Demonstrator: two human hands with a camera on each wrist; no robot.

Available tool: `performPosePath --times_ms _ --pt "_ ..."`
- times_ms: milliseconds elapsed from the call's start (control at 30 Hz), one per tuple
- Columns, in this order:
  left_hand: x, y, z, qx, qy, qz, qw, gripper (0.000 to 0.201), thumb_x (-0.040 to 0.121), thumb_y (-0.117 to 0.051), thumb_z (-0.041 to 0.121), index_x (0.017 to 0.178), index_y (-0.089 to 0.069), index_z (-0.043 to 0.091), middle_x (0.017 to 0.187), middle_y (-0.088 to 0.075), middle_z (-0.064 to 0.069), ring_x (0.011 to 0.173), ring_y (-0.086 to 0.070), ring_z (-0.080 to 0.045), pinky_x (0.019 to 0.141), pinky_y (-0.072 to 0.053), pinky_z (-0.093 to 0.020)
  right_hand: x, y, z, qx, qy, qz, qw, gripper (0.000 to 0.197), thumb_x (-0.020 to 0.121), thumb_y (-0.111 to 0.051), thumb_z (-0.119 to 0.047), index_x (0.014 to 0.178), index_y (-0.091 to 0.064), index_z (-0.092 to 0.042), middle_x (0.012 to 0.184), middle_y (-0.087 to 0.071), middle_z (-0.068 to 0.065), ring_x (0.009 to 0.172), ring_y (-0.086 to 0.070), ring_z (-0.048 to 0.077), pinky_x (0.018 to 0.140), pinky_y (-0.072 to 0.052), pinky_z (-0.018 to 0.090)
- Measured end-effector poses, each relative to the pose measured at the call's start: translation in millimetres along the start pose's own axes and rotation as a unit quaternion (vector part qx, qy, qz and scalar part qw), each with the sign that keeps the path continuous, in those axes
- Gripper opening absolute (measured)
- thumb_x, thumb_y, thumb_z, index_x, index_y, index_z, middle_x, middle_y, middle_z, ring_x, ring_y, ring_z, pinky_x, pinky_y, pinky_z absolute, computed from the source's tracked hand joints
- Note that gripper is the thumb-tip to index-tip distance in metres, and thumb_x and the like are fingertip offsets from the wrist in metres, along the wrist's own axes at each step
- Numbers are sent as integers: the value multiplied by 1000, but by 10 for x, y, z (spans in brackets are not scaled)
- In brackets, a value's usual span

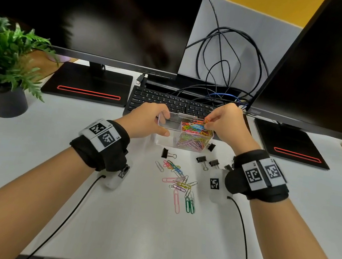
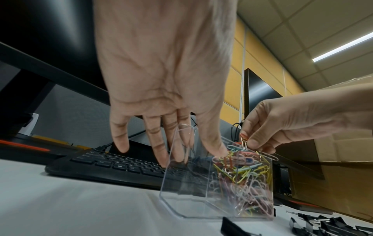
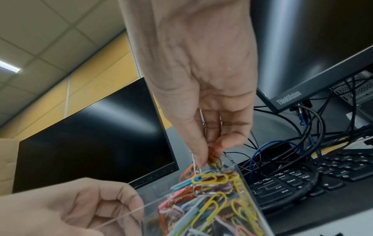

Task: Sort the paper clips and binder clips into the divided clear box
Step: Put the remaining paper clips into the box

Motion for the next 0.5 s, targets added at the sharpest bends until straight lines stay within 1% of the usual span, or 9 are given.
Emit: performPosePath --times_ms 33,67,133,200,233,300,333,433,500 --pt "-1 0 0 1 0 0 1000 43 77 -80 31 113 -59 20 103 -63 2 94 -60 -22 89 -52 -42 11 -8 4 -7 -2 -2 1000 5 77 -77 -9 80 -73 -10 92 -71 10 86 -68 24 77 -59 39" --pt "-1 0 -1 1 0 -1 1000 43 77 -80 31 113 -59 20 103 -63 2 94 -60 -21 89 -52 -42 15 -9 -3 -17 -1 -2 1000 5 77 -77 -10 80 -73 -12 93 -71 9 87 -67 23 80 -58 38" --pt "-2 1 0 1 -2 -1 1000 43 78 -80 31 113 -59 20 103 -63 3 94 -60 -21 89 -52 -42 15 -5 -11 -20 4 2 1000 6 77 -77 -10 80 -73 -13 92 -70 8 86 -66 21 80 -57 35" --pt "-2 0 1 2 -2 -1 1000 43 78 -80 31 113 -59 21 102 -63 3 94 -59 -21 89 -52 -42 18 -7 -21 -19 6 1 1000 8 77 -77 -9 84 -74 -12 92 -71 8 84 -64 20 80 -56 32" --pt "-2 0 0 1 -2 -1 1000 42 78 -80 31 113 -59 21 102 -63 3 94 -59 -21 89 -52 -42 17 -7 -27 -17 3 -3 1000 10 77 -77 -9 87 -74 -11 93 -71 9 85 -65 19 81 -56 33" --pt "-4 1 -1 2 -1 -1 1000 42 78 -80 31 113 -59 21 102 -63 4 95 -60 -21 89 -52 -43 11 -7 -14 -3 -8 -13 1000 12 77 -77 -8 89 -74 -10 95 -72 10 89 -67 21 84 -57 37" --pt "-4 1 -1 1 -2 -1 1000 42 78 -80 31 113 -59 21 102 -63 3 95 -60 -21 89 -52 -43 1 0 -6 4 -7 -10 1000 12 77 -77 -7 89 -74 -10 95 -72 11 90 -68 23 83 -58 38" --pt "0 -1 0 3 -2 0 1000 43 78 -80 31 113 -59 21 102 -63 3 95 -60 -21 89 -52 -43 -31 58 -5 11 16 15 1000 15 76 -77 -5 90 -75 -7 95 -71 13 85 -67 25 77 -58 36" --pt "6 -5 3 4 -2 0 1000 43 77 -80 31 114 -59 21 103 -63 3 95 -60 -21 89 -52 -43 -33 97 5 7 12 27 1000 15 76 -77 -5 91 -75 -7 96 -70 12 85 -66 25 80 -58 37"
Point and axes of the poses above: each hand's wrist, its own x-axis towards the middle knuckle, its own y-axis out of the back of the hand, z = x × y, the point moved 5 cm from there along x, towards the middle knuckle
